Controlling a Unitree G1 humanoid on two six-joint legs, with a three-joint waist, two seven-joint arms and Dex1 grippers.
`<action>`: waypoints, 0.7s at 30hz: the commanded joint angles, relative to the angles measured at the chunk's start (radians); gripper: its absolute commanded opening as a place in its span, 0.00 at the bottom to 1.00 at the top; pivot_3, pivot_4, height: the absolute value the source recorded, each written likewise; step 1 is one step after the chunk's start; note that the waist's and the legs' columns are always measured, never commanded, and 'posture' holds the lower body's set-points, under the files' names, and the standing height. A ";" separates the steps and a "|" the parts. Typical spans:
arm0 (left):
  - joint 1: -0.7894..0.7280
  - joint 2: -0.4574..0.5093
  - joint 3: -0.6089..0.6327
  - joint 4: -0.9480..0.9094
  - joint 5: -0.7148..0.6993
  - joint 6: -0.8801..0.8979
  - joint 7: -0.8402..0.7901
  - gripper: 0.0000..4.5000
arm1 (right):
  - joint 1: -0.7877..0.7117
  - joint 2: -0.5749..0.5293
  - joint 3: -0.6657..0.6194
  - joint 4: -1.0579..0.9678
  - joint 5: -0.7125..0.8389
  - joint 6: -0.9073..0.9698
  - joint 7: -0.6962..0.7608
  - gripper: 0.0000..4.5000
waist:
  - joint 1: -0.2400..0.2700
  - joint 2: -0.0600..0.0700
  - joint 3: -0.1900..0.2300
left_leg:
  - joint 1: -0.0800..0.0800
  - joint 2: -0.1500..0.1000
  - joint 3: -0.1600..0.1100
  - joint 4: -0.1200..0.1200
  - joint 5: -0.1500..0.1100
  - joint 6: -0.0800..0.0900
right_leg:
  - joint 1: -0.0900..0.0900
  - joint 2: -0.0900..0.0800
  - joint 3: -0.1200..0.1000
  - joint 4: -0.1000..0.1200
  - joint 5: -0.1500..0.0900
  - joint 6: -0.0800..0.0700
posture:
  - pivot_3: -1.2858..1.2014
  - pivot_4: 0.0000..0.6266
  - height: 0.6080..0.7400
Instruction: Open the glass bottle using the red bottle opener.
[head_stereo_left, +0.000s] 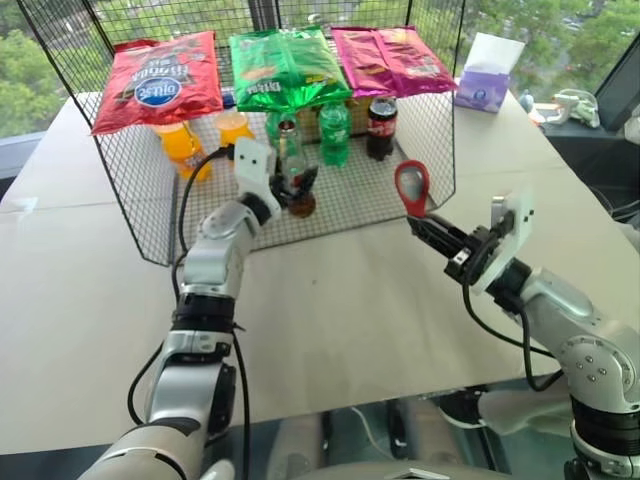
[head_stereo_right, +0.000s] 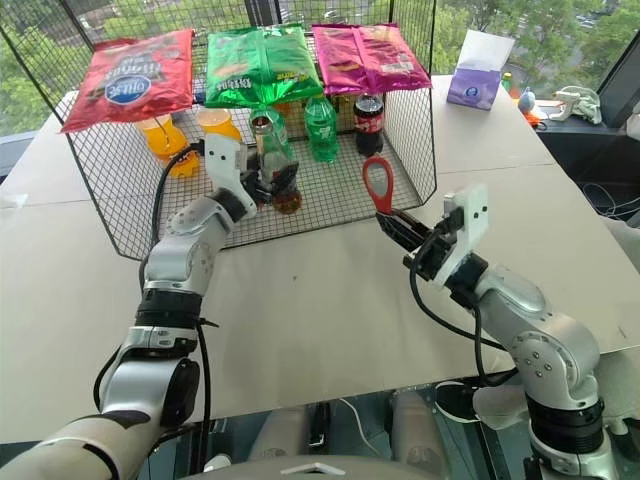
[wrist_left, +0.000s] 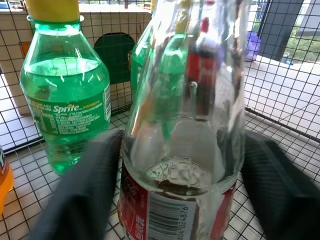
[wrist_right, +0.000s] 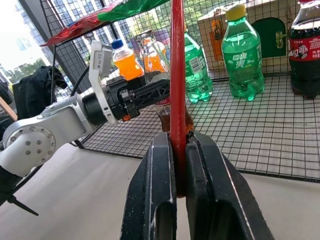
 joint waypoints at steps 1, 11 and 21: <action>-0.022 -0.003 0.016 -0.037 -0.009 -0.020 -0.015 0.54 | -0.001 -0.005 -0.017 -0.047 0.003 -0.020 -0.001 0.00 | 0.001 0.000 0.000 | 0.000 0.000 0.000 0.000 0.000 0.000 | 0.000 0.000 0.000 0.000 0.000 0.000 | 0.52 0.24 1.00; 0.083 0.072 0.029 -0.314 -0.279 0.192 -0.322 0.54 | -0.023 -0.111 0.041 -0.055 -0.216 -0.092 0.035 0.00 | -0.002 0.000 0.000 | -0.001 0.000 0.000 0.000 0.000 0.000 | -0.001 0.000 0.000 0.000 0.000 0.000 | 0.52 0.24 1.00; 0.112 0.050 -0.138 -0.317 -0.212 0.128 -0.487 0.54 | -0.113 -0.134 0.197 0.022 -0.621 -0.317 0.026 0.00 | 0.000 0.000 0.000 | 0.000 0.000 0.000 0.002 0.000 0.000 | 0.000 0.000 0.001 0.001 0.000 0.000 | 0.52 0.24 1.00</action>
